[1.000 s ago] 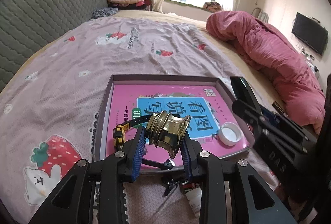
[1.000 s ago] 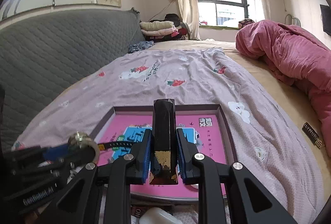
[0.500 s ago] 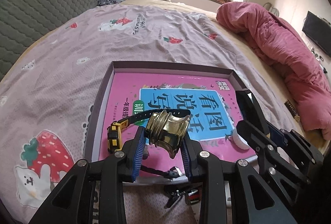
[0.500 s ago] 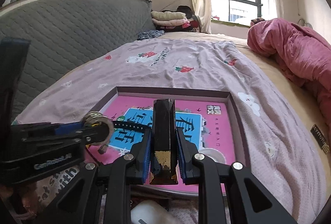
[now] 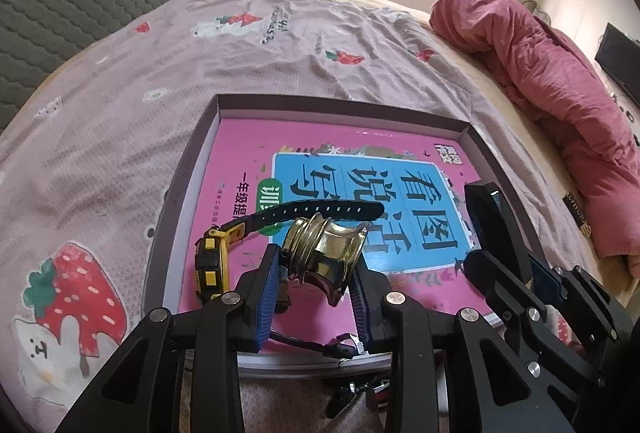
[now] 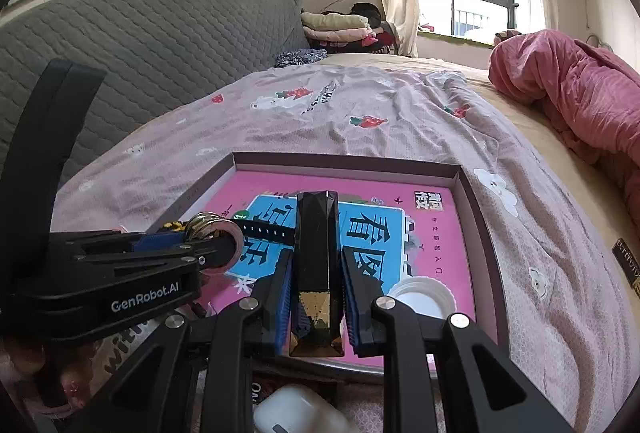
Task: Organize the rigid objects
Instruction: 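Carry the brass cylinder and lipstick over the tray with both tools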
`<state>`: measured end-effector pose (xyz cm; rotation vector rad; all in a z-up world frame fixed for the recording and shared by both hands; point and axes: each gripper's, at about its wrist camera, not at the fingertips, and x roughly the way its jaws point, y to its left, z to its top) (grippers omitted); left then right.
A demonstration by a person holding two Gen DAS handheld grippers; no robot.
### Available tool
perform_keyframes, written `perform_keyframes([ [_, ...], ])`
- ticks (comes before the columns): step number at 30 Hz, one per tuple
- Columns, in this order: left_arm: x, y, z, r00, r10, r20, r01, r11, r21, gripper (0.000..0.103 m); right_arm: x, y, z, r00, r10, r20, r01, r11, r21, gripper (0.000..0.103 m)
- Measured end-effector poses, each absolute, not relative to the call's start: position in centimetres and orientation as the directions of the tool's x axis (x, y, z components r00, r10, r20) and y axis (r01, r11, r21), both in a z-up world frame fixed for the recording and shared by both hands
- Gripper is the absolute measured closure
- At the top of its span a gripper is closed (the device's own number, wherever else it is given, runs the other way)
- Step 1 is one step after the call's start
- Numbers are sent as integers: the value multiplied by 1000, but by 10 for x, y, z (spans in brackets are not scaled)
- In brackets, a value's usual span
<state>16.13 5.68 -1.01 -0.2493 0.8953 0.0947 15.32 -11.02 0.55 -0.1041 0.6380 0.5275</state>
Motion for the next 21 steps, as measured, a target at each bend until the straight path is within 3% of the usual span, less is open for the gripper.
perform_keyframes([
  [21, 164, 59, -23, 594, -6, -804, -205, 966, -160, 70, 158, -92, -17, 614, 451, -648, -547, 835, 63, 80],
])
